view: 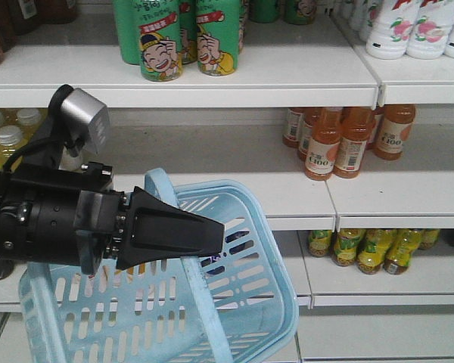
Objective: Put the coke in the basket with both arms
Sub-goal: 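Turn the base away from the shelf holding the basket in the left gripper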
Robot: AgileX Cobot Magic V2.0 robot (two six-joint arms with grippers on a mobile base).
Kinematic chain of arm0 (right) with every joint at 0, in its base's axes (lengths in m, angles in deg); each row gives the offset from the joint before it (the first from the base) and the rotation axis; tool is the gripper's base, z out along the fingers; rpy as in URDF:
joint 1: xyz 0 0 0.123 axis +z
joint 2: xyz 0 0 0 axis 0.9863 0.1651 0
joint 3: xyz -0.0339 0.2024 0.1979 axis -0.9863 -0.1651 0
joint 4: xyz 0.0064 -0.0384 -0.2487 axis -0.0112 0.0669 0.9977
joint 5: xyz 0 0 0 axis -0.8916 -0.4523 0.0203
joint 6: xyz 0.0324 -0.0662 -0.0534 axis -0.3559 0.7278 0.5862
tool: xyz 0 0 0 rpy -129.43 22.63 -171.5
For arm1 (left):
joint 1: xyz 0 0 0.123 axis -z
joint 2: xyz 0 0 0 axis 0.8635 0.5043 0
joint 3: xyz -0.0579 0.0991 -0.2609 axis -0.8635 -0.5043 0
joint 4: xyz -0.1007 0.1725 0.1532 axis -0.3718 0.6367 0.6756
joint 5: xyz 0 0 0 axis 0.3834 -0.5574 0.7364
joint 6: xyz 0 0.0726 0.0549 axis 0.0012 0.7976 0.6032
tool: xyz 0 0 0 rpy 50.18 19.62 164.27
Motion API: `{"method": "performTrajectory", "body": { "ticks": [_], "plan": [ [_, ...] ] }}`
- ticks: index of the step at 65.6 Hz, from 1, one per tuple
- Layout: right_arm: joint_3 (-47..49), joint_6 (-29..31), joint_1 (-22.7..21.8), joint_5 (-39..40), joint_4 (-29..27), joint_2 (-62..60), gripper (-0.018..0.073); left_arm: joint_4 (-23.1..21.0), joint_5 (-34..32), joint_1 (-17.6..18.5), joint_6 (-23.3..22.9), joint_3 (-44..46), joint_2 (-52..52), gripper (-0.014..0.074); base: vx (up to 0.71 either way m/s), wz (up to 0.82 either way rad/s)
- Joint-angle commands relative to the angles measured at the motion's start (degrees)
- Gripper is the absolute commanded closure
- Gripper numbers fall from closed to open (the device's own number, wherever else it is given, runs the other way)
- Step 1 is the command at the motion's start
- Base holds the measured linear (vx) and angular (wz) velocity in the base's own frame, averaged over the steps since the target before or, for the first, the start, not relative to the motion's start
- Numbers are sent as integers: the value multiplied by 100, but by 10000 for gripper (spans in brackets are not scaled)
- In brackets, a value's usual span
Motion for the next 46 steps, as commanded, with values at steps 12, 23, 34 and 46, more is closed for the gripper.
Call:
{"method": "performTrajectory", "body": {
  "ticks": [12, 23, 34, 46],
  "plan": [
    [-44, 51, 4, 387, 62, -75, 561, -513, 69, 40, 47, 134, -155, 603, -6, -32],
    [-44, 51, 4, 387, 62, -75, 561, -513, 69, 40, 47, 134, -155, 603, -7, -46],
    [-44, 51, 4, 387, 62, -75, 561, -513, 69, 40, 47, 134, -155, 603, -9, -59],
    [-44, 51, 4, 387, 62, -75, 561, -513, 69, 40, 47, 134, -155, 603, -10, -65]
  ]
}}
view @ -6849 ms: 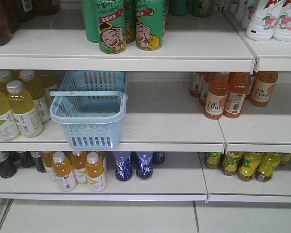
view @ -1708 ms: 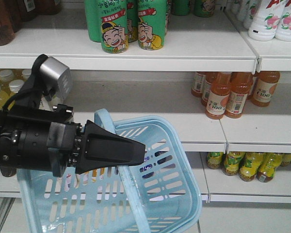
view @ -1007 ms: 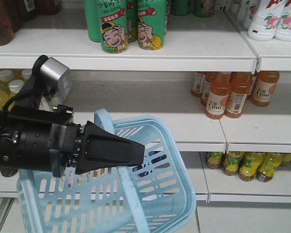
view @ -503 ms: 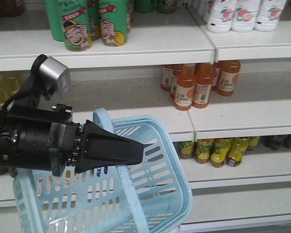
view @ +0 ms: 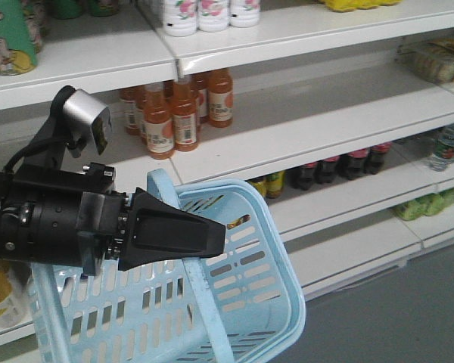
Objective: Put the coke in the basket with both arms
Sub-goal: 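Turn the base away from the shelf holding the basket in the left gripper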
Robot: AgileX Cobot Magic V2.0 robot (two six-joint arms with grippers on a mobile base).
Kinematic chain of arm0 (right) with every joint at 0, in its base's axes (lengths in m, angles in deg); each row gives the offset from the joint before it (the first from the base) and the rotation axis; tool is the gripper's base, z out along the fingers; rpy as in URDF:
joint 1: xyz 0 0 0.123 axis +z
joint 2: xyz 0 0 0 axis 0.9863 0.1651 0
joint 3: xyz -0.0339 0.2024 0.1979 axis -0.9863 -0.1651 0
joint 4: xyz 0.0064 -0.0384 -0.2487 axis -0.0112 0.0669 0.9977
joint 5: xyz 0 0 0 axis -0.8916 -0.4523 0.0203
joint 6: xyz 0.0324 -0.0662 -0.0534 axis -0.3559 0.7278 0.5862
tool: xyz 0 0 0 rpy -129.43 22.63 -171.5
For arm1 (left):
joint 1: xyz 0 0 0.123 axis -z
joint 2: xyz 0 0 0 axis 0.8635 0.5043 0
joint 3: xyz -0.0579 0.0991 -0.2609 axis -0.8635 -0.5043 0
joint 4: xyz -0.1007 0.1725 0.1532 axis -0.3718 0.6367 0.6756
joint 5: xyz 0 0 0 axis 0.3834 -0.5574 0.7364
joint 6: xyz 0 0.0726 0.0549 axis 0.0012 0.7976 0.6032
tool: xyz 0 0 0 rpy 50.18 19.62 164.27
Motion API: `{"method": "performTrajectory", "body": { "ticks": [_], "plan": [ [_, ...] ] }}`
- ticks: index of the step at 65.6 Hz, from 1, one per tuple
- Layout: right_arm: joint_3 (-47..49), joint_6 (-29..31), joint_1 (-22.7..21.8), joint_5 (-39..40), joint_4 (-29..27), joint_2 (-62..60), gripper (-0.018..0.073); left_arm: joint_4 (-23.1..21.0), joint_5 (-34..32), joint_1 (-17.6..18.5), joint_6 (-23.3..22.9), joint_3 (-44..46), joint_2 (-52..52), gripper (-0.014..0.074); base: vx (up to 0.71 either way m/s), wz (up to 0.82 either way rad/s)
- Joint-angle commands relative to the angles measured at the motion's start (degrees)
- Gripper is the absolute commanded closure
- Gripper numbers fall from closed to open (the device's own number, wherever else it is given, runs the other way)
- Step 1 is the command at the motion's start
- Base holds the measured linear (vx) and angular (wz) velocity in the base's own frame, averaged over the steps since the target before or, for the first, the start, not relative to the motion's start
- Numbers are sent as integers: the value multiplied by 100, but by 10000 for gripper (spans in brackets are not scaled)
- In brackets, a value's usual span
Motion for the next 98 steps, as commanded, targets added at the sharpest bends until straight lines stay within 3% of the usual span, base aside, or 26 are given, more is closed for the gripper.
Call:
{"method": "performTrajectory", "body": {
  "ticks": [1, 98],
  "plan": [
    [-44, 51, 4, 387, 62, -75, 561, -513, 93, 40, 47, 134, -155, 603, -10, -63],
    [-44, 51, 4, 387, 62, -75, 561, -513, 93, 40, 47, 134, -155, 603, -6, -51]
  ]
}}
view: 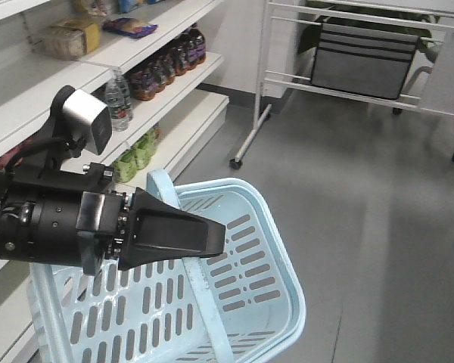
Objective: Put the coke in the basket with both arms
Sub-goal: 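Turn the base away from the shelf holding the basket in the left gripper, then drive the base to the shelf with the red Coca-Cola bottle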
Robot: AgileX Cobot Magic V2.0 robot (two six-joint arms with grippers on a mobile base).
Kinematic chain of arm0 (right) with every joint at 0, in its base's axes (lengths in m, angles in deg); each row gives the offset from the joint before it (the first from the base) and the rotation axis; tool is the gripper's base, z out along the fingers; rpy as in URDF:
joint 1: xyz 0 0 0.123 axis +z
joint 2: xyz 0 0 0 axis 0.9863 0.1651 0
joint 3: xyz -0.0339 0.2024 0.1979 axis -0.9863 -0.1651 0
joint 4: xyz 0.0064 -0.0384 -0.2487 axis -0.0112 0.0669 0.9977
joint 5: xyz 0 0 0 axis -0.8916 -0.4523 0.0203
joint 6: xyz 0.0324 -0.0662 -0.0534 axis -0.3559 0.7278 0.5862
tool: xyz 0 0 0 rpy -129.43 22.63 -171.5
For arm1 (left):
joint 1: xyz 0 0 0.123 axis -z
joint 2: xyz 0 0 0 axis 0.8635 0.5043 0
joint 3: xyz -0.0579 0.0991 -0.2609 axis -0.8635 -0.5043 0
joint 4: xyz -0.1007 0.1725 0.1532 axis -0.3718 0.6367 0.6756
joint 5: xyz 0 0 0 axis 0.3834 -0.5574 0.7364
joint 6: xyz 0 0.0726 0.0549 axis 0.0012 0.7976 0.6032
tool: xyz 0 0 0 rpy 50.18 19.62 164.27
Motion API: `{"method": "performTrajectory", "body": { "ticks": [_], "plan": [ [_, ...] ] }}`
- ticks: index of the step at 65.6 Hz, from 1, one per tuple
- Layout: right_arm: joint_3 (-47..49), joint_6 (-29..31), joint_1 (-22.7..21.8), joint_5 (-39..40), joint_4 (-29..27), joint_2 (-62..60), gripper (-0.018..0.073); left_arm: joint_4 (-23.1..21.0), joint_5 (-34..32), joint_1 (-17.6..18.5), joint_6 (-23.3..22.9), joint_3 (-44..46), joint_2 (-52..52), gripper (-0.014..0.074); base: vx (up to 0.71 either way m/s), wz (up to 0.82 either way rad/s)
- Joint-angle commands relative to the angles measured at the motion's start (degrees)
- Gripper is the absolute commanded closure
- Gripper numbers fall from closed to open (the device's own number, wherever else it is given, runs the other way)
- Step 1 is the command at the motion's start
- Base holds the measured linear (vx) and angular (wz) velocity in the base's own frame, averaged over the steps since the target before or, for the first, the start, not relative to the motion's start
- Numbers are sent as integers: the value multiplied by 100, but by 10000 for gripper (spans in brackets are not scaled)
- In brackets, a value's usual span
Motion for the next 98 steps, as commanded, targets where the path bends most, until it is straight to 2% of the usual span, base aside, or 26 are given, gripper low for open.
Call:
{"method": "performTrajectory", "body": {
  "ticks": [1, 46, 98],
  "plan": [
    [-44, 51, 4, 387, 62, -75, 561, -513, 93, 40, 47, 134, -155, 603, 3, -51],
    [-44, 51, 4, 387, 62, -75, 561, -513, 93, 40, 47, 134, -155, 603, 9, -38],
    [-44, 51, 4, 387, 62, -75, 561, -513, 93, 40, 47, 134, -155, 603, 20, -19]
  ]
}}
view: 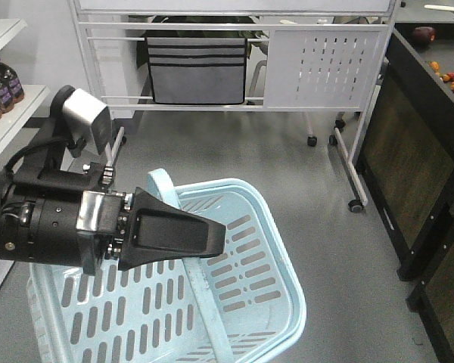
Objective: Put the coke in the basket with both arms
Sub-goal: 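Drive the base to the shelf with the red Coca-Cola bottle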
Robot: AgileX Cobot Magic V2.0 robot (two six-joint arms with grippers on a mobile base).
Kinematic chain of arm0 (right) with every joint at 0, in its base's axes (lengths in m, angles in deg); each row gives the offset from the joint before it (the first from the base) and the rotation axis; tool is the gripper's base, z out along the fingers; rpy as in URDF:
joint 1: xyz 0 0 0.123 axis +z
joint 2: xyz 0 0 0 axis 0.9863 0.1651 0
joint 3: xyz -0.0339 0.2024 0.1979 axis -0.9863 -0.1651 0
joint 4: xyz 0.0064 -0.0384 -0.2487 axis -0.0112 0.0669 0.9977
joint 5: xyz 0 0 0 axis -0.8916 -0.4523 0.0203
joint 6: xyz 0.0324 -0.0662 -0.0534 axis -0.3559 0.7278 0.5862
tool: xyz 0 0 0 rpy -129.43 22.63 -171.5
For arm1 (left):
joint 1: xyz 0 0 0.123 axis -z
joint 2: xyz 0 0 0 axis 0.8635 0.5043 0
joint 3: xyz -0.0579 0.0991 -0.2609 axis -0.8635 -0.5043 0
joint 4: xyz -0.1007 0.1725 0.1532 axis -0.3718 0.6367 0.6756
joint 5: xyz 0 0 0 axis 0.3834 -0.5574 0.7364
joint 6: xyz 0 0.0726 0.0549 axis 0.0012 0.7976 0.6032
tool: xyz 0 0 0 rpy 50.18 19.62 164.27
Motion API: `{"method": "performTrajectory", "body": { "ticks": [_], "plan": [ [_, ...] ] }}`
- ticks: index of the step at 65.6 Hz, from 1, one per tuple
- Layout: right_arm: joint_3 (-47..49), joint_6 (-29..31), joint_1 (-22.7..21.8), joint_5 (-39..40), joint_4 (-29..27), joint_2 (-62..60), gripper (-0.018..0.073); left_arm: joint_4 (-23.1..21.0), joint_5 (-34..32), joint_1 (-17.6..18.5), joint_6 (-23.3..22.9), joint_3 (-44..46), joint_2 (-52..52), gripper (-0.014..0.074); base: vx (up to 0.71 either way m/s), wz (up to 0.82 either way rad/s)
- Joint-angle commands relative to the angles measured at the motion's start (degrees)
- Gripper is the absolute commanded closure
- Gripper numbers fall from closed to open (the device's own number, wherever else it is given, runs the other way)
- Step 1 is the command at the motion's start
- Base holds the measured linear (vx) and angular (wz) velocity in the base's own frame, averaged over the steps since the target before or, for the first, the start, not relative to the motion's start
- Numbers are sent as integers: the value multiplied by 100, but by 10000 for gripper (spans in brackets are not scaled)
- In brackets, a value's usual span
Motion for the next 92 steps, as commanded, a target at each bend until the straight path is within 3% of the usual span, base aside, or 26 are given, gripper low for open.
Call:
{"method": "performTrajectory", "body": {
  "ticks": [1, 92],
  "plan": [
    [-44, 51, 4, 387, 62, -75, 561, -513, 93, 40, 47, 134, -155, 603, 24, -12],
    [-44, 51, 4, 387, 62, -75, 561, -513, 93, 40, 47, 134, -155, 603, 26, -4]
  ]
}}
